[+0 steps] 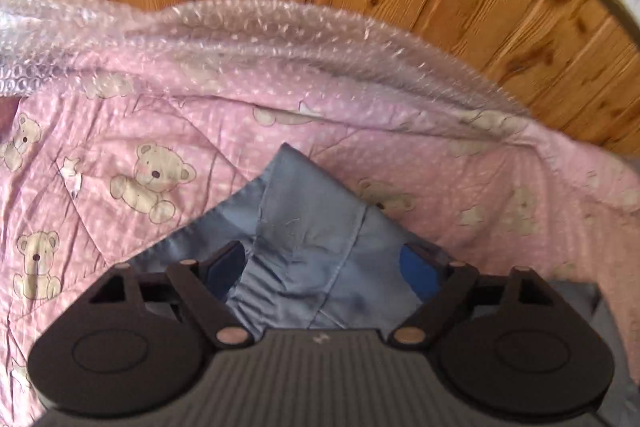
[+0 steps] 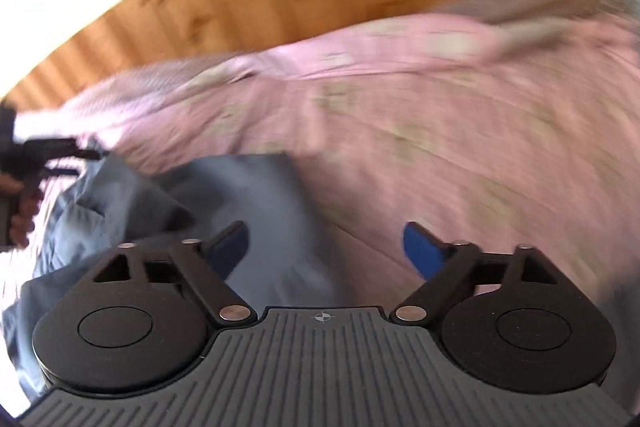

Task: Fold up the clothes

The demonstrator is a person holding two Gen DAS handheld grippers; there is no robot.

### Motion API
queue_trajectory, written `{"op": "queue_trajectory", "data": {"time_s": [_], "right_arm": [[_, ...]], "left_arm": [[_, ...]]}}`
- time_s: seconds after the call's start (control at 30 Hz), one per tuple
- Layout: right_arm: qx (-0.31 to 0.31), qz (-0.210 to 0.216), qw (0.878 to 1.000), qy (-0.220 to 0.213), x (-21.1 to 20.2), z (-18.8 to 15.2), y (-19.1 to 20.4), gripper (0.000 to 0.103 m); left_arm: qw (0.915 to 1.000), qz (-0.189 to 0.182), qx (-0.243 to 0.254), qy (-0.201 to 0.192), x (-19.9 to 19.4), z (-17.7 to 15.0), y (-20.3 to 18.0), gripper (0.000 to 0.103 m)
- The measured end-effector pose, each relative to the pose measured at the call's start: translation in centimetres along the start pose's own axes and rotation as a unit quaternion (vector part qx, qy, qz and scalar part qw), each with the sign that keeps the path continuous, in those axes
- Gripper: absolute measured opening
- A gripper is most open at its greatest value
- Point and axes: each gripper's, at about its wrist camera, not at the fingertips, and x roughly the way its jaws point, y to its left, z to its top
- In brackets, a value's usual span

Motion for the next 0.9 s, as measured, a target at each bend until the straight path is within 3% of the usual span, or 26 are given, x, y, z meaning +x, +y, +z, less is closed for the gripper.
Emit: {"op": "queue_trajectory", "data": {"time_s": [0.03, 0.07, 0.1, 0.13, 0.17, 0.2, 0.27, 0.37, 0.47, 0.53, 0.63, 0.67, 0.73, 0.77, 0.8, 0.87, 0.9], "right_arm": [[-0.012, 0.006, 1.0, 0.018, 2.3, 0.9, 0.8, 0.088], [-0.018, 0.01, 0.999, 0.04, 4.5, 1.5, 1.5, 0.085], [-0.022, 0.015, 0.998, 0.058, 6.0, 1.8, 2.0, 0.068], [-0.026, 0.022, 0.997, 0.074, 7.1, 2.0, 2.5, 0.052], [-0.031, 0.028, 0.995, 0.09, 8.2, 2.3, 3.0, 0.015], [-0.03, 0.034, 0.995, 0.087, 8.1, 2.5, 3.3, 0.006], [-0.02, 0.045, 0.998, 0.042, 5.4, 3.2, 3.3, 0.002], [0.031, 0.038, 0.992, -0.12, -5.4, 4.5, 1.1, 0.0], [0.061, -0.068, 0.966, -0.243, -15.4, 3.7, -2.1, 0.0], [0.077, -0.137, 0.954, -0.254, -17.4, 2.7, -4.8, 0.0], [0.125, -0.172, 0.968, -0.134, -12.3, 0.4, -9.2, 0.0], [0.134, -0.162, 0.973, -0.098, -10.5, -0.3, -9.7, 0.006], [0.126, -0.121, 0.983, -0.058, -7.9, -1.1, -8.4, 0.008], [0.103, -0.103, 0.988, -0.059, -7.2, -1.0, -6.8, 0.022], [0.082, -0.084, 0.991, -0.065, -6.6, -0.5, -5.3, 0.056], [0.041, -0.053, 0.994, -0.088, -5.5, 1.2, -2.6, 0.089], [0.022, -0.044, 0.993, -0.103, -5.1, 2.4, -1.3, 0.091]], "left_arm": [[0.9999, 0.003, 0.001, 0.01, 0.6, 0.1, -0.1, 0.086], [0.9998, 0.004, 0.006, 0.019, 1.1, 0.1, -0.3, 0.078], [0.9994, 0.005, 0.018, 0.029, 1.4, 0.0, -0.6, 0.052], [0.9987, 0.008, 0.034, 0.038, 1.8, -0.2, -0.9, 0.04], [0.9981, 0.009, 0.044, 0.042, 1.8, -0.4, -1.0, 0.028], [0.9983, 0.004, 0.045, 0.036, 1.4, -0.5, -0.6, 0.017], [0.9995, -0.014, 0.026, 0.009, -0.6, -0.2, 0.8, 0.008], [0.9939, -0.034, -0.065, -0.082, -7.5, -1.0, 5.4, 0.007], [0.9722, -0.033, -0.163, -0.165, -14.3, -3.4, 11.0, 0.007], [0.9519, -0.019, -0.229, -0.202, -17.6, -5.0, 14.4, 0.007], [0.9446, 0.063, -0.273, -0.171, -16.2, -6.2, 16.2, 0.007], [0.9438, 0.073, -0.276, -0.166, -16.1, -6.7, 16.3, 0.007], [0.9452, 0.07, -0.272, -0.167, -16.7, -8.0, 16.2, 0.006], [0.9468, 0.064, -0.264, -0.172, -17.3, -8.4, 15.9, 0.006], [0.949, 0.055, -0.253, -0.18, -18.1, -8.8, 15.4, 0.006], [0.9503, 0.026, -0.234, -0.204, -20.1, -9.7, 14.0, 0.006], [0.95, 0.01, -0.225, -0.217, -21.1, -10.1, 13.3, 0.006]]}}
